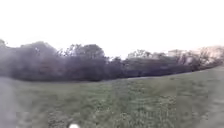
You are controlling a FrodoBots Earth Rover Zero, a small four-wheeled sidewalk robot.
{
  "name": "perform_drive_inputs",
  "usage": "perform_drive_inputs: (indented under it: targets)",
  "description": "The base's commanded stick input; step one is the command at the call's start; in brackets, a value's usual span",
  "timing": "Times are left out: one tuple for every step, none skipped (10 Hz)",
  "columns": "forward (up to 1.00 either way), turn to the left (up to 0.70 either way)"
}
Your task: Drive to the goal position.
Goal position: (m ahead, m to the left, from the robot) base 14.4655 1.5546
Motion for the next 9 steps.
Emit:
perform_drive_inputs:
  targets:
    - [0.85, 0.00]
    - [0.85, 0.00]
    - [0.85, 0.00]
    - [0.85, 0.00]
    - [0.85, 0.00]
    - [0.85, 0.00]
    - [0.85, 0.00]
    - [0.85, 0.00]
    - [0.85, 0.00]
